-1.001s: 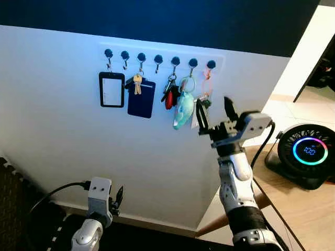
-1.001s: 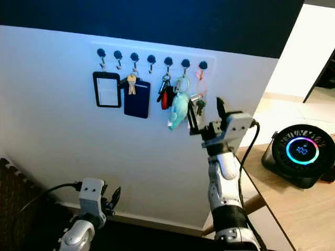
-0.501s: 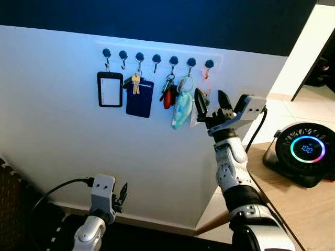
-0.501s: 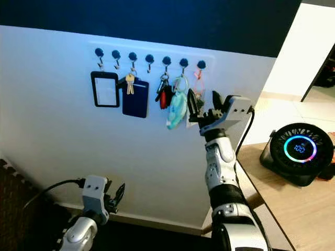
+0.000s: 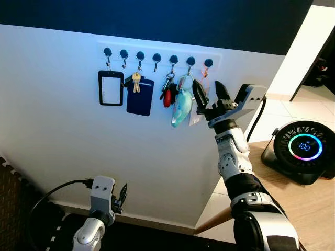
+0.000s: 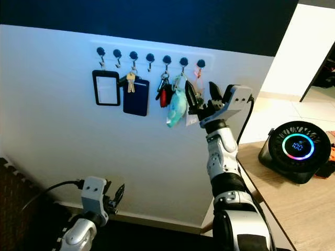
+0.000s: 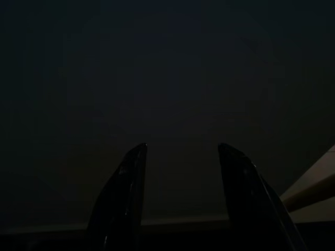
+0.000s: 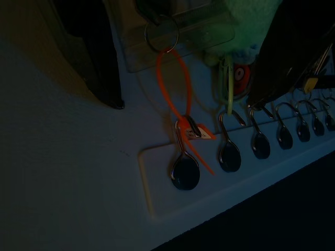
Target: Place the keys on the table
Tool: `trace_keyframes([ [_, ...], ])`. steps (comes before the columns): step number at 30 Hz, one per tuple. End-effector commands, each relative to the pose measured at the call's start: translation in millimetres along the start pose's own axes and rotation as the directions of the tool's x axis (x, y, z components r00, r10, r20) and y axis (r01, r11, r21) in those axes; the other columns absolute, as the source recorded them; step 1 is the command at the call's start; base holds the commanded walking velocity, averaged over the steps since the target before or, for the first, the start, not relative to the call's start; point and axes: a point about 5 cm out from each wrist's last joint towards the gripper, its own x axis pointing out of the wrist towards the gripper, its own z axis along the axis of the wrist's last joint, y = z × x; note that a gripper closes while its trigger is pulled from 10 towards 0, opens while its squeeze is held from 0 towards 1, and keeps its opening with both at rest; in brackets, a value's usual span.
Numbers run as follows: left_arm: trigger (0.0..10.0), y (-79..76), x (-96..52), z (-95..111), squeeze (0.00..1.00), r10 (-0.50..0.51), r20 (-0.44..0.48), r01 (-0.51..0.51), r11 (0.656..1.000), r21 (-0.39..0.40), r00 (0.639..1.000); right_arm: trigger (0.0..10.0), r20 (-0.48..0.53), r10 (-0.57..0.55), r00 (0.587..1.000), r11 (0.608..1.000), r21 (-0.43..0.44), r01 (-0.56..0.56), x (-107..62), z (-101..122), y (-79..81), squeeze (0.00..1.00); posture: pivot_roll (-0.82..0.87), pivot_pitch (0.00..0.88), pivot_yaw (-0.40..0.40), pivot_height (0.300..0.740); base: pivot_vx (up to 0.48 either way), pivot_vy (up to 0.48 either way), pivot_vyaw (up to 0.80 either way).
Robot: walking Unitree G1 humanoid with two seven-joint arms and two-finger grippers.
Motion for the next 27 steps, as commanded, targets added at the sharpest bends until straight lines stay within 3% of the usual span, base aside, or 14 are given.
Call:
trace_keyframes([
  [1,10.0,-4.0,-2.8,-4.1,0.00,-0.009,-0.017,0.008,1.000,-0.006,1.000,10.0,-0.028,0.008,1.000,1.000,0.007,-0.008,-1.3,-6.0,1.5,0.00,0.09,0.080,-0.076,0.740,0.000,0.000,0.00],
  [7,10.0,-4.6,-3.1,-4.0,0.00,-0.011,-0.016,0.011,1.000,-0.004,1.000,10.0,-0.018,0.019,1.000,1.000,0.016,-0.019,-2.0,-5.6,2.3,0.00,0.09,0.081,-0.075,0.740,0.000,0.000,0.00],
  [8,10.0,-4.8,-2.8,-3.8,0.00,-0.013,-0.015,0.013,1.000,-0.003,1.000,9.1,-0.005,0.031,1.000,0.999,0.022,-0.031,-1.5,-3.8,3.6,0.00,0.08,0.080,-0.075,0.740,0.000,0.000,0.00],
  [9,10.0,-4.8,-2.8,-3.8,0.00,-0.013,-0.015,0.013,1.000,-0.003,1.000,9.1,-0.005,0.031,1.000,0.999,0.022,-0.031,-1.5,-3.8,3.6,0.00,0.08,0.080,-0.075,0.740,0.000,0.000,0.00],
  [10,10.0,-4.9,-2.9,-3.8,0.00,-0.014,-0.016,0.014,1.000,-0.001,1.000,7.6,0.001,0.035,0.999,0.999,0.025,-0.035,-1.5,-3.1,4.2,0.00,0.08,0.082,-0.074,0.740,0.000,0.000,0.00],
  [16,10.0,-5.2,-3.4,-4.0,0.00,-0.016,-0.018,0.016,1.000,0.001,1.000,7.8,0.014,0.046,0.999,0.999,0.027,-0.046,-4.7,-3.1,6.4,0.00,0.08,0.085,-0.073,0.740,0.000,0.000,0.00],
  [18,10.0,-5.5,-3.6,-4.2,0.00,-0.019,-0.020,0.019,1.000,0.003,1.000,5.5,0.015,0.047,0.999,0.998,0.030,-0.048,-6.6,-4.1,6.7,0.00,0.08,0.084,-0.074,0.740,0.000,0.000,0.00],
  [20,10.0,-5.5,-3.7,-4.3,0.00,-0.019,-0.020,0.019,1.000,0.003,1.000,5.5,0.015,0.048,0.999,0.998,0.030,-0.048,-6.9,-4.2,6.8,0.00,0.08,0.084,-0.074,0.740,0.000,0.000,0.00],
  [21,10.0,-5.5,-3.7,-4.4,0.00,-0.019,-0.020,0.019,1.000,0.004,1.000,4.8,0.016,0.048,0.999,0.998,0.031,-0.049,-7.1,-4.1,6.9,0.00,0.08,0.084,-0.074,0.740,0.000,0.000,0.00],
  [25,10.0,-5.6,-3.7,-4.5,0.00,-0.020,-0.021,0.020,1.000,0.005,1.000,4.6,0.019,0.048,0.999,0.998,0.034,-0.049,-7.7,-4.1,7.1,0.00,0.08,0.082,-0.074,0.740,0.000,0.000,0.00],
  [26,10.0,-5.8,-3.7,-4.6,0.00,-0.021,-0.021,0.021,1.000,0.006,1.000,3.6,0.021,0.047,0.999,0.998,0.037,-0.048,-7.9,-4.0,7.1,0.00,0.08,0.082,-0.074,0.740,0.000,0.000,0.00],
  [27,10.0,-5.9,-3.6,-4.7,0.00,-0.022,-0.022,0.022,1.000,0.006,1.000,3.6,0.023,0.046,0.999,0.998,0.038,-0.047,-8.1,-3.9,6.9,0.00,0.08,0.080,-0.073,0.740,0.000,0.000,0.00],
])
